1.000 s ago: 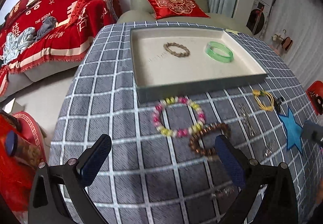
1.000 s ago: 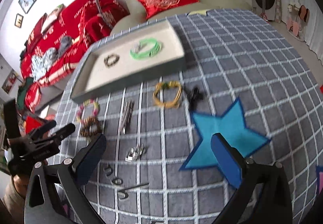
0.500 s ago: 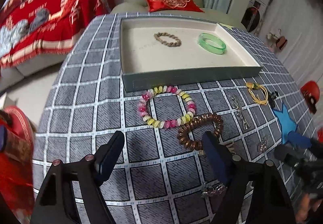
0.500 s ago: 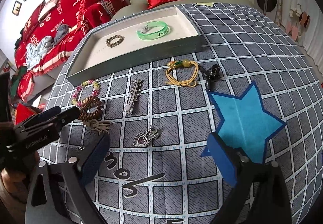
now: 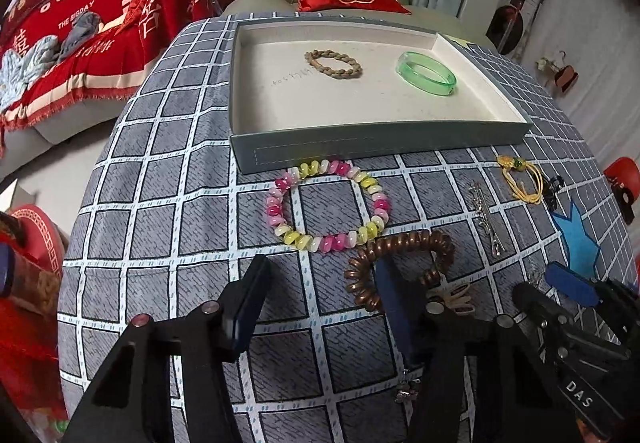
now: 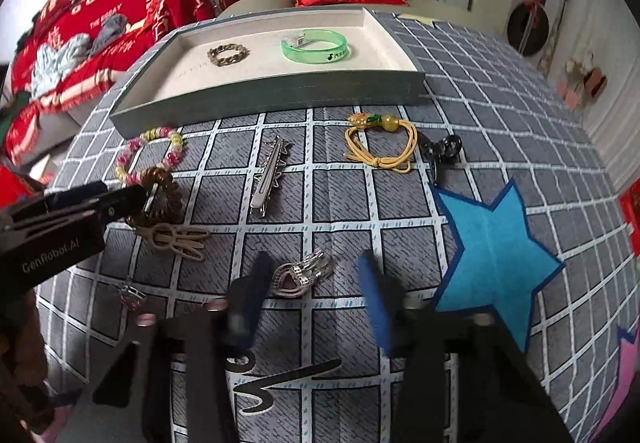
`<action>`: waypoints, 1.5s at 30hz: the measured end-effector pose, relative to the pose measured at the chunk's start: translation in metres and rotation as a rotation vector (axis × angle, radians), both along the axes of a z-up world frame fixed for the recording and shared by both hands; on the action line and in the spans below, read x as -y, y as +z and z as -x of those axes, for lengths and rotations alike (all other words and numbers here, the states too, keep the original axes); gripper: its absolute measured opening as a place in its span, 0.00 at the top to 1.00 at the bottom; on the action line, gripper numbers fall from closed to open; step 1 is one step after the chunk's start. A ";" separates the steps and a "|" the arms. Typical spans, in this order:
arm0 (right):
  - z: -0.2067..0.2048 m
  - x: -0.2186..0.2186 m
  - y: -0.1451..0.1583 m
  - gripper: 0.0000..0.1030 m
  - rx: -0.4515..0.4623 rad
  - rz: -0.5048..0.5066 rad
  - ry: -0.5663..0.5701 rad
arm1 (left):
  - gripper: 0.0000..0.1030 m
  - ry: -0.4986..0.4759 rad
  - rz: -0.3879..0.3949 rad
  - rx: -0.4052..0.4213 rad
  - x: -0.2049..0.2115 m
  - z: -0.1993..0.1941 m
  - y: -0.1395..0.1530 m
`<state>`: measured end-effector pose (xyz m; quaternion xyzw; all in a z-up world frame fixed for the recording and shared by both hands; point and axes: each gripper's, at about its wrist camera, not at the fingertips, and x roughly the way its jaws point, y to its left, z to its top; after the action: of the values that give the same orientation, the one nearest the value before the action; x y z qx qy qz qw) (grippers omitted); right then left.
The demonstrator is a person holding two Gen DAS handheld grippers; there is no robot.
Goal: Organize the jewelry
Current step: 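Grasp the brown bead bracelet with the left tool while the right tool grasps the heart pendant, then carry the bead bracelet to the tray with the left tool while the right tool drops the pendant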
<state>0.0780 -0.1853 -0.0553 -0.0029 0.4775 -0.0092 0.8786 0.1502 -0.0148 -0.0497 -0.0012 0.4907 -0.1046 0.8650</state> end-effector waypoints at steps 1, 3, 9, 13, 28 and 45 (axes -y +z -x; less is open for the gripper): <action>0.001 0.000 0.000 0.71 0.002 -0.002 0.002 | 0.43 -0.006 -0.004 0.004 0.001 0.001 0.000; 0.001 0.001 0.001 0.81 0.003 -0.006 0.004 | 0.53 -0.022 -0.013 0.012 0.004 0.002 0.001; 0.006 0.009 0.003 0.81 0.006 -0.052 0.007 | 0.73 -0.057 0.023 0.019 0.004 0.006 0.002; 0.010 0.022 0.009 0.80 0.018 -0.130 0.007 | 0.73 -0.052 0.084 0.027 -0.005 0.010 0.010; 0.000 0.054 0.049 0.80 0.076 -0.263 -0.011 | 0.73 -0.055 0.151 0.110 -0.018 0.012 0.056; -0.105 0.061 0.118 0.80 0.146 -0.261 0.072 | 0.73 -0.033 0.149 0.178 -0.022 -0.067 0.100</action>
<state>0.1832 -0.2461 0.0625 0.0950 0.4092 0.0843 0.9036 0.2172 0.0070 0.0505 -0.0481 0.4029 -0.1548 0.9008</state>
